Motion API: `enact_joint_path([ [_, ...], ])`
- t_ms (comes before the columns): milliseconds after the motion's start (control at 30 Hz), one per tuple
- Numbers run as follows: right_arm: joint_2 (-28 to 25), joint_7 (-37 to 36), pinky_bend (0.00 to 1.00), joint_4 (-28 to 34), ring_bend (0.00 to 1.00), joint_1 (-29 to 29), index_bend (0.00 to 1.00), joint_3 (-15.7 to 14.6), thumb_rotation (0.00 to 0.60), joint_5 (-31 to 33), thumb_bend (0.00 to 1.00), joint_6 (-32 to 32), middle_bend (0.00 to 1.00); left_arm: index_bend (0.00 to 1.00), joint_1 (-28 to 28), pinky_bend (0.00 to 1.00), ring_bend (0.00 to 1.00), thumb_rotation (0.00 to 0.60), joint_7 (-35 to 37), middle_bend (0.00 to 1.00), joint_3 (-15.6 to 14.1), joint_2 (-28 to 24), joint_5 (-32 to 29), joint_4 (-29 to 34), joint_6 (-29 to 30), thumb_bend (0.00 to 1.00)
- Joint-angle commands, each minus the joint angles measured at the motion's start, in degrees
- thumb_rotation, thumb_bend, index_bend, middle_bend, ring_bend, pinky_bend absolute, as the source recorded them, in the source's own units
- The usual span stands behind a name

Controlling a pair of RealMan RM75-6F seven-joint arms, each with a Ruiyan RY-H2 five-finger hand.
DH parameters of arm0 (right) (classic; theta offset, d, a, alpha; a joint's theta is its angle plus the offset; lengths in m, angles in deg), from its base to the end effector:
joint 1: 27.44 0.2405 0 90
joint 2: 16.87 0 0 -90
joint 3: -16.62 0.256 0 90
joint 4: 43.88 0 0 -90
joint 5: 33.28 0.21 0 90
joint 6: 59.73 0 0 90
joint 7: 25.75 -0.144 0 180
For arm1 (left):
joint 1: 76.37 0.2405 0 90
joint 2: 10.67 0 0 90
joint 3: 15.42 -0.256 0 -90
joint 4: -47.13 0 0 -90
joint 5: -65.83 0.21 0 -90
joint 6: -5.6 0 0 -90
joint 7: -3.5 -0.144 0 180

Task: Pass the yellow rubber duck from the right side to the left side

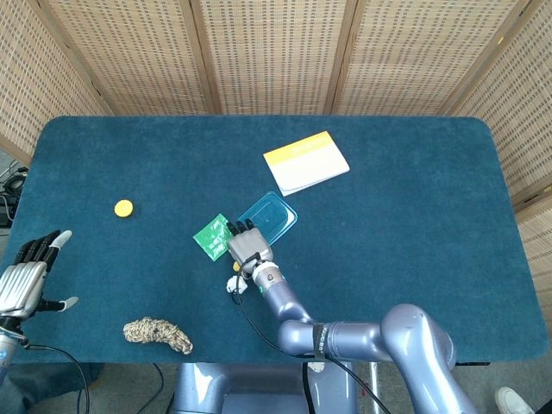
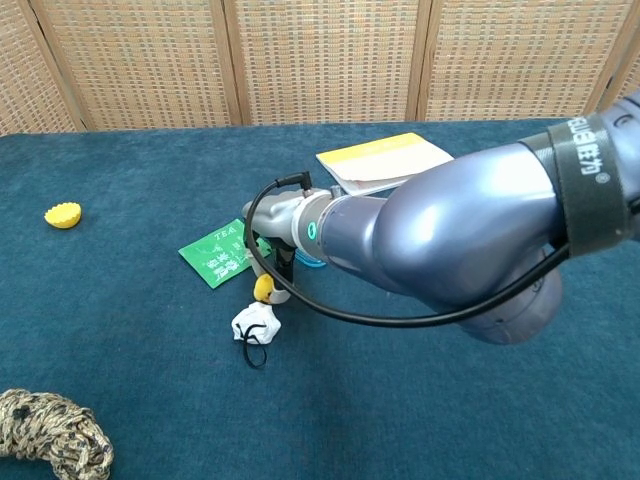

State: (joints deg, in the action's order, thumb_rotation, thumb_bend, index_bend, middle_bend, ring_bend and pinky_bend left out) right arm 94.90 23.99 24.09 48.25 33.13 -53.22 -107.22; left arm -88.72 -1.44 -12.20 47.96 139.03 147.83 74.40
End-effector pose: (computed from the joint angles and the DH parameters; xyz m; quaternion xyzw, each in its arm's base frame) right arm 0.0161 -0.3617 -0.1423 0.8170 -0.3586 0.2574 0.3710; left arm -0.3048 0.2133 0.1488 -0.6165 -0.4689 -0.3015 0.5560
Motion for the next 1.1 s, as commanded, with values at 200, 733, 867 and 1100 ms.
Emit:
enact_joint_path([
  [200, -5.35, 0.19, 0.0, 8.37, 0.0, -1.12, 0.27, 0.5, 0.6, -1.14, 0.0, -3.96, 0.0, 0.0, -0.11, 0.0, 0.0, 0.6, -0.28, 0.0, -0.13, 0.04, 0.1, 0.18, 0.23, 0.04],
  [733, -35.49, -22.09, 0.0, 24.87, 0.0, -23.74, 0.12, -11.95, 0.6, -41.72, 0.0, -24.55, 0.0, 0.0, 0.55, 0.0, 0.0, 0.6, 1.28, 0.0, -1.11, 1.51, 5.8, -1.2, 3.9, 0.05],
  [867, -39.85, -32.82, 0.0, 19.05, 0.0, -31.74, 0.11, -17.46, 0.6, -50.76, 0.0, -29.39, 0.0, 0.0, 0.56, 0.0, 0.0, 0.6, 1.89, 0.0, -1.23, 2.69, 8.03, -2.45, 5.26, 0.05],
  [1100, -41.81, -44.86, 0.0, 14.39, 0.0, -42.98, 0.04, -20.76, 0.6, -51.18, 0.0, -33.5, 0.0, 0.0, -2.84, 0.0, 0.0, 0.6, 1.26, 0.0, 0.23, 4.75, 12.38, -4.88, 4.69, 0.05],
])
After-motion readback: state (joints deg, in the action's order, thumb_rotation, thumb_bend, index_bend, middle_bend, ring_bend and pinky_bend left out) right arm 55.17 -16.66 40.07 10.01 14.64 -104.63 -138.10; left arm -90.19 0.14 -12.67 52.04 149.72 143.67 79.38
